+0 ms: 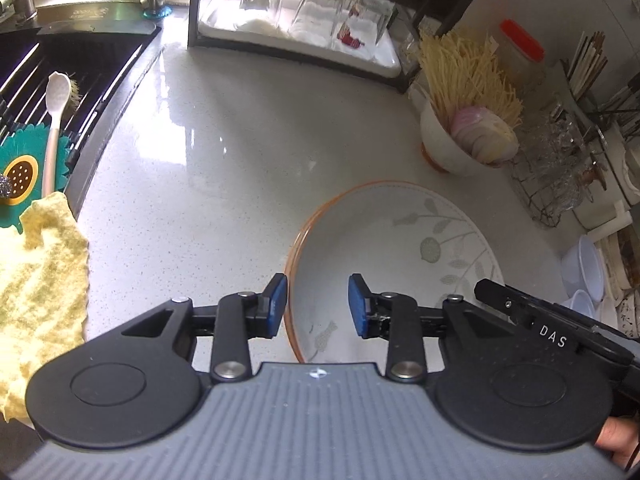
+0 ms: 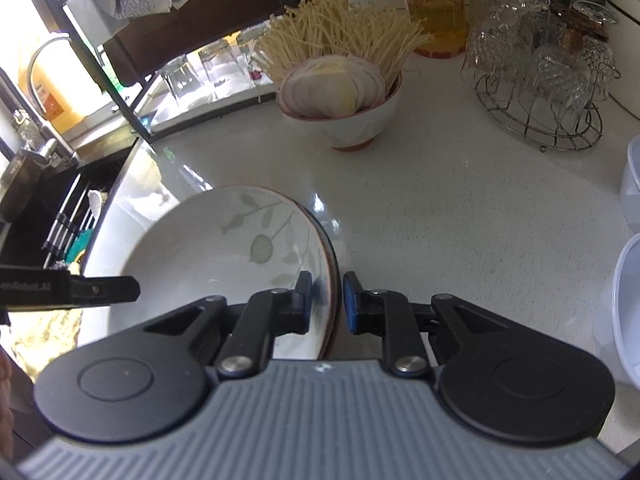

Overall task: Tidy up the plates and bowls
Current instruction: 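Open both grippers and release the white plate, then move both grippers toward the rim of a translucent plastic bowl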

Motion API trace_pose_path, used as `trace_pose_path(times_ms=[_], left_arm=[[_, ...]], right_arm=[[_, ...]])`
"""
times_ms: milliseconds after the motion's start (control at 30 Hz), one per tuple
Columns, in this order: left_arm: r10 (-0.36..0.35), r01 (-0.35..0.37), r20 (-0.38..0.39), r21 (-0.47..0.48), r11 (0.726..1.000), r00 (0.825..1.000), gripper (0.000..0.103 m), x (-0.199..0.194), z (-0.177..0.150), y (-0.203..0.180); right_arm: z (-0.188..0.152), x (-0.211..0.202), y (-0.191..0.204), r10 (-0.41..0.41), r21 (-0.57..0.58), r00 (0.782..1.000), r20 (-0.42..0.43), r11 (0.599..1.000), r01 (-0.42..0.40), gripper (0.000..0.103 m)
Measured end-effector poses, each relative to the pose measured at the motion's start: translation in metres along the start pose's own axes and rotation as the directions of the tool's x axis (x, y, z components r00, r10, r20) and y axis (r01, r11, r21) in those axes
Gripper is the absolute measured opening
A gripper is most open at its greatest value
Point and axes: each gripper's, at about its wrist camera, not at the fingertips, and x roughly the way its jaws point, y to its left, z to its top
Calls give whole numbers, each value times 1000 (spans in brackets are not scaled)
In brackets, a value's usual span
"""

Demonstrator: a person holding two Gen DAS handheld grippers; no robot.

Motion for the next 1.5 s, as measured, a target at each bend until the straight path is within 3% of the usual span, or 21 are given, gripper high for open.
trace_pose_path(times_ms=[467, 800, 900, 1200, 1500], left_arm=[[-22, 12, 123, 77, 997, 992, 38, -35, 4, -39], [-103, 77, 156, 162, 984, 982, 38, -64, -4, -90], [-107, 71, 172, 206, 976, 979, 38, -75, -8, -110], [-176, 135, 137, 269, 954, 975, 42, -82, -34, -147], [-246, 208, 71, 345, 915, 967, 44, -77, -46, -155]], right_arm=[[17, -35, -8, 40, -7, 997, 73, 999, -39, 21], [18, -96, -23, 26, 0, 979, 203, 1000, -27, 21], [13, -113, -27, -11, -12, 968, 251, 1000, 15, 21], [-11, -154, -51, -38, 40, 959, 282, 999, 28, 21], [-31, -172, -56, -109, 125, 951, 291, 989, 75, 21]])
